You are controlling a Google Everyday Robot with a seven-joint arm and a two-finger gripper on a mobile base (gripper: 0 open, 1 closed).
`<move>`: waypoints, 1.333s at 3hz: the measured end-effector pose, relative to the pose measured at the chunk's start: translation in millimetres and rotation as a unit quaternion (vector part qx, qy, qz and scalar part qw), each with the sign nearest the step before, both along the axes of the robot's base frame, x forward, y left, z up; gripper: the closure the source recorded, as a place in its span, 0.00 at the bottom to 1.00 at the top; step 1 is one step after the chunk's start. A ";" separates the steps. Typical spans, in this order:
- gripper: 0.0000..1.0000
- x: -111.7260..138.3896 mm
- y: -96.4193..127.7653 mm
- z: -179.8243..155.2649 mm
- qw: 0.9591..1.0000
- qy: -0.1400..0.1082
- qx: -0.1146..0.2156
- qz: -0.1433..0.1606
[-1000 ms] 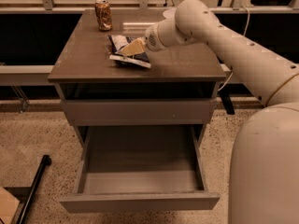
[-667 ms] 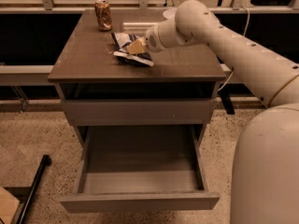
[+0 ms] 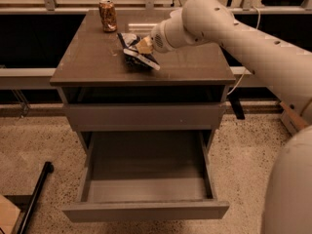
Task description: Place blue chip bag into middle drawer
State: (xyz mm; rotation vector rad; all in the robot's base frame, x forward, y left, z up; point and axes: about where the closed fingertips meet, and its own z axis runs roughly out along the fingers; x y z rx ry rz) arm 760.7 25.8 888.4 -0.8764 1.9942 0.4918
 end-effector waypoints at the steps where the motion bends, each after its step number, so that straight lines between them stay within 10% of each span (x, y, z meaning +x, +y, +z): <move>1: 1.00 -48.7 -1.5 40.3 0.999 -0.014 -0.048 -0.021; 4: 1.00 -231.0 -24.5 65.9 0.993 0.076 -0.090 0.030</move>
Offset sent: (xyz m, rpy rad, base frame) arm -0.1722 -0.0111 0.0980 -0.2316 0.0509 -0.0589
